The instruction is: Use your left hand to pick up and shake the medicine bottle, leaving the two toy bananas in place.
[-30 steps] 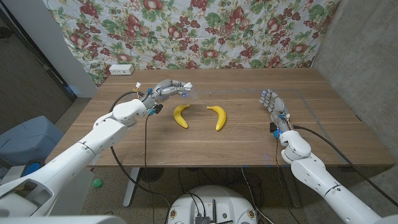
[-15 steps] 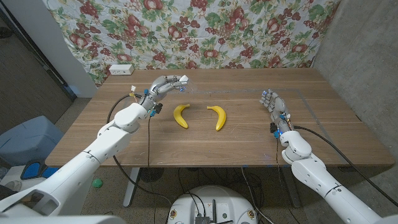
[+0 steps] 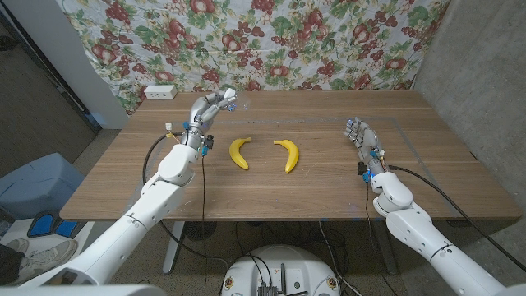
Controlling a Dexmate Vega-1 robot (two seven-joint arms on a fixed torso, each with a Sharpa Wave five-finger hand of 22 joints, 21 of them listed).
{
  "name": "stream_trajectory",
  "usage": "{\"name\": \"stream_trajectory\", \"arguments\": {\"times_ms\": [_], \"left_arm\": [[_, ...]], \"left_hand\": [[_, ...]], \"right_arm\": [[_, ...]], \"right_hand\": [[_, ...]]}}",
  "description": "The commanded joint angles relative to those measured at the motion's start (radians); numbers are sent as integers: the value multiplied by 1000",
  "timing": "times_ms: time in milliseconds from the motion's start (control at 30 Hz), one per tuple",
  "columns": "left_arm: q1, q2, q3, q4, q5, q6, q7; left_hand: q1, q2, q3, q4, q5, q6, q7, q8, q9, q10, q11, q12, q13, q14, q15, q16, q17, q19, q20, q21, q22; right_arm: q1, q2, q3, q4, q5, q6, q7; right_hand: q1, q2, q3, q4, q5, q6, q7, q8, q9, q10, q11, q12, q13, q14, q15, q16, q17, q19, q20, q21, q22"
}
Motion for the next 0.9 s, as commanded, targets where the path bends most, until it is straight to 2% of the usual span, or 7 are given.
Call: {"name": "stream_trajectory", "arguments": {"times_ms": [33,233,333,600,900], "left_arm": [[17,-44,-16,6,18,-32,53],[12,-37,-12,2,17,-9,48],[6,-16,-7,-12,7,36,31],[-32,86,19,-71,-31,227,-53],[-95,173,63,-105,-35,386,-136]], "left_hand": [[133,138,15,7,8,146,-57,21,97,282,-181,-1,337,5,-6,-4,2,-7,-140,10,0],[133,138,15,7,7,148,-60,21,96,284,-182,0,340,7,-6,-5,5,-9,-140,15,-1],[133,137,16,7,7,148,-59,20,96,285,-182,-1,341,7,-6,-6,6,-10,-140,17,-1],[134,137,16,6,7,150,-60,19,96,286,-183,-3,340,8,-6,-8,7,-10,-139,21,-2],[134,136,17,6,6,151,-59,18,96,286,-182,-7,337,10,-7,-9,10,-12,-138,27,-3]], "right_arm": [[11,-1,0,15,5,-3,11],[14,-1,1,19,8,-5,11],[16,1,1,22,10,-4,12],[24,3,-1,31,10,-6,16],[27,5,-3,34,9,-7,13]], "right_hand": [[-1,-10,-5,0,4,4,0,1,2,9,1,-1,2,9,-3,-5,2,11,-1,-6,5],[-2,-10,-5,0,4,4,0,1,2,10,3,-1,2,9,-1,-6,1,12,0,-9,5],[-2,-10,-5,0,4,4,0,1,2,10,2,-1,2,9,-2,-6,1,12,-1,-10,5],[-2,-10,-5,0,4,4,1,1,2,10,3,-1,2,10,-2,-6,1,13,-1,-14,5],[-2,-9,-6,0,4,4,0,1,2,10,2,-1,1,10,-1,-7,0,15,-1,-19,5]]}}
